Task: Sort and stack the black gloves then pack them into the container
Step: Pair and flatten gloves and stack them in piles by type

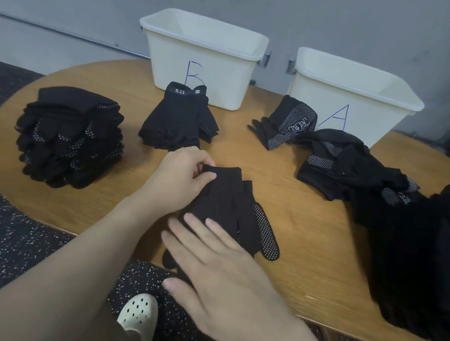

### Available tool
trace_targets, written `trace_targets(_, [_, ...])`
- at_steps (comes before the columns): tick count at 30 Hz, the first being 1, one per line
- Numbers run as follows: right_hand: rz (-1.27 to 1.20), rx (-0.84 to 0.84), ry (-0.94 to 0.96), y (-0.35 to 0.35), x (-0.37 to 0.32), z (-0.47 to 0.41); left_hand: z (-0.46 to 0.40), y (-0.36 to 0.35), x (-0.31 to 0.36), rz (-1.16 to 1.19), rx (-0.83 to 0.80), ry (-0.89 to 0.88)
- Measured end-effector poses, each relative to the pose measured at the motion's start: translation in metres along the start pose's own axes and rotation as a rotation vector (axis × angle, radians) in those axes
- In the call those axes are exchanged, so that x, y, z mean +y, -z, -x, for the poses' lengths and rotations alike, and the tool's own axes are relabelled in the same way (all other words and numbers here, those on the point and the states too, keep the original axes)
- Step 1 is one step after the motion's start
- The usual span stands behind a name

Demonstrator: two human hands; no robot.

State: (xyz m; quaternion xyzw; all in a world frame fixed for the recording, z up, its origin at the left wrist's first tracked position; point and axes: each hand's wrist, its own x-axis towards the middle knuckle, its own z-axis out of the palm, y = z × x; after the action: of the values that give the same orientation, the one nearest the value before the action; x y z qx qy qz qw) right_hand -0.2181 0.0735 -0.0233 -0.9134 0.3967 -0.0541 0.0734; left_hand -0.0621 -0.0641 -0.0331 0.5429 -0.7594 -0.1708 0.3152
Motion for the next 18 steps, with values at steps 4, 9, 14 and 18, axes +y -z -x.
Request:
trace_targets(4, [-0.087,0.019,0.055,0.0,-0.003,0.001,0.0,0.0,0.0,0.027,0.009,0.027])
trace_targets(9, [-0.265,0.214,0.023,0.008,0.003,0.005,0.002,0.005,-0.001,0.069,0.155,0.063])
trace_targets(14, [-0.245,0.415,-0.174,0.014,0.034,0.009,0.005,0.008,0.005,0.103,0.194,0.033])
trace_targets(18, [-0.25,0.497,-0.234,0.011,0.058,0.009,0.012,0.013,0.013,0.16,0.183,0.009])
